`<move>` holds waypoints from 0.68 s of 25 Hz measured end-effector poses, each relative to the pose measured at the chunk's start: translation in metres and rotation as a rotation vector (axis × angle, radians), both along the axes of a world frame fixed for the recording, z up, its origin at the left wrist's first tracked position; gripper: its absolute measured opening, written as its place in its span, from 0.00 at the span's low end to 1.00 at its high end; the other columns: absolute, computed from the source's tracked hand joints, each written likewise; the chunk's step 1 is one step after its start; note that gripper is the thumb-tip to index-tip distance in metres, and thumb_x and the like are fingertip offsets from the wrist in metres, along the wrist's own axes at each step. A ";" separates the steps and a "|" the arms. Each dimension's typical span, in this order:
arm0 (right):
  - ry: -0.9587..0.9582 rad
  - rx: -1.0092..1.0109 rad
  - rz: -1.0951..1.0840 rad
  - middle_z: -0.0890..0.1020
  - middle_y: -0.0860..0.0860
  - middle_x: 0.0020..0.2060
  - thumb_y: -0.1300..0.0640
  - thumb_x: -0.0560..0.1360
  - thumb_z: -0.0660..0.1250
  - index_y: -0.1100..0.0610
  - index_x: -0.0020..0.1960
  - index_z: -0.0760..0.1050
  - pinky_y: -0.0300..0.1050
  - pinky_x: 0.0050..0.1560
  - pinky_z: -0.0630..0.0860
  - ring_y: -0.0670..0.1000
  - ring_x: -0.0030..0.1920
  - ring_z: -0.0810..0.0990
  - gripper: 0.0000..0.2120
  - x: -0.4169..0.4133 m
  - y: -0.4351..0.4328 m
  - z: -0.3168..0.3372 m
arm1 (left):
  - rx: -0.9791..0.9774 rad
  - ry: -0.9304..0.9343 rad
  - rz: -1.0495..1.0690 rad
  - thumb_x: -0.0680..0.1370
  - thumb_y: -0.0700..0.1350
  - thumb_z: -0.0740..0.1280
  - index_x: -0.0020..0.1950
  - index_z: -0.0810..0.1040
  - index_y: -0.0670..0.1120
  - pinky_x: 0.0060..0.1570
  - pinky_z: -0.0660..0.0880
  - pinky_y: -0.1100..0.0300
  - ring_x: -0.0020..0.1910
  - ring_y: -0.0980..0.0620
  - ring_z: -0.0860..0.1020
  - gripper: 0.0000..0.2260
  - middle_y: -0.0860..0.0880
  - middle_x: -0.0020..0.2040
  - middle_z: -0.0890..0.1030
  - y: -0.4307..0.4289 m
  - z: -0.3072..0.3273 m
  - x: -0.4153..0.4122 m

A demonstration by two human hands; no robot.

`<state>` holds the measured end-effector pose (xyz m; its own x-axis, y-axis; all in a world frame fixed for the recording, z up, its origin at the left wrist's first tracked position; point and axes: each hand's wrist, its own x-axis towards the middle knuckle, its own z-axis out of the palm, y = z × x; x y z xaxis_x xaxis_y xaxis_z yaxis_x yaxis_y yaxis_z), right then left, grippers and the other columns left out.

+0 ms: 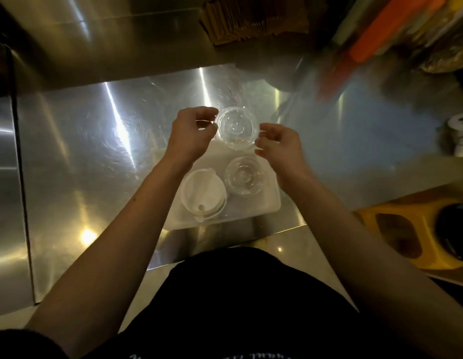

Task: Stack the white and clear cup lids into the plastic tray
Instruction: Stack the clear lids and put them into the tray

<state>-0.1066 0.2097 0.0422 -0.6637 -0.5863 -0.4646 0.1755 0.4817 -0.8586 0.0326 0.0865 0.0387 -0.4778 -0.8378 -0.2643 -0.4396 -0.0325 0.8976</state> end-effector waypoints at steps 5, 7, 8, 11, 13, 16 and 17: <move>-0.034 0.051 0.010 0.82 0.57 0.55 0.64 0.72 0.69 0.60 0.65 0.76 0.52 0.57 0.81 0.55 0.54 0.83 0.22 0.019 0.046 -0.001 | -0.046 -0.062 -0.113 0.74 0.40 0.67 0.60 0.81 0.47 0.55 0.80 0.52 0.51 0.53 0.82 0.15 0.49 0.56 0.83 0.026 0.004 0.004; -0.038 0.072 0.006 0.81 0.56 0.56 0.63 0.72 0.69 0.59 0.67 0.74 0.52 0.58 0.80 0.54 0.55 0.82 0.23 0.028 0.061 0.003 | -0.072 -0.091 -0.167 0.75 0.39 0.67 0.61 0.80 0.46 0.54 0.80 0.54 0.52 0.54 0.81 0.15 0.50 0.57 0.83 0.033 0.004 0.008; -0.046 0.083 0.010 0.80 0.55 0.57 0.63 0.72 0.69 0.58 0.68 0.73 0.53 0.59 0.80 0.53 0.55 0.81 0.24 0.032 0.067 0.005 | -0.086 -0.111 -0.197 0.76 0.39 0.67 0.61 0.80 0.46 0.54 0.79 0.56 0.52 0.55 0.81 0.15 0.50 0.58 0.82 0.036 0.004 0.009; -0.095 0.094 0.017 0.79 0.54 0.57 0.62 0.72 0.69 0.53 0.68 0.71 0.54 0.59 0.79 0.52 0.55 0.80 0.25 0.044 0.079 0.008 | -0.136 -0.189 -0.312 0.76 0.39 0.67 0.63 0.79 0.45 0.56 0.76 0.58 0.55 0.53 0.80 0.15 0.48 0.60 0.82 0.041 0.001 0.009; -0.099 0.111 0.023 0.78 0.54 0.57 0.62 0.72 0.69 0.51 0.66 0.71 0.55 0.60 0.79 0.51 0.56 0.80 0.24 0.050 0.082 0.010 | -0.157 -0.242 -0.387 0.76 0.38 0.67 0.63 0.79 0.44 0.56 0.74 0.59 0.57 0.52 0.80 0.15 0.46 0.61 0.81 0.041 -0.001 0.008; -0.111 0.138 0.030 0.77 0.55 0.60 0.61 0.73 0.68 0.53 0.66 0.73 0.54 0.62 0.78 0.50 0.56 0.79 0.22 0.056 0.082 0.012 | -0.179 -0.301 -0.460 0.77 0.38 0.67 0.64 0.78 0.43 0.54 0.73 0.60 0.57 0.50 0.80 0.16 0.45 0.62 0.80 0.038 -0.008 0.005; -0.114 0.145 0.027 0.77 0.55 0.61 0.62 0.73 0.68 0.54 0.66 0.73 0.52 0.62 0.78 0.48 0.55 0.78 0.21 0.057 0.081 0.013 | -0.185 -0.320 -0.485 0.77 0.38 0.67 0.64 0.78 0.43 0.54 0.73 0.60 0.57 0.50 0.80 0.16 0.45 0.62 0.80 0.037 -0.010 0.004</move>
<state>-0.0496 0.2912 0.0553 -0.5872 -0.5241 -0.6169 0.2531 0.6049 -0.7550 0.0366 0.1233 0.0288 -0.7371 -0.5904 -0.3288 -0.6144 0.3828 0.6899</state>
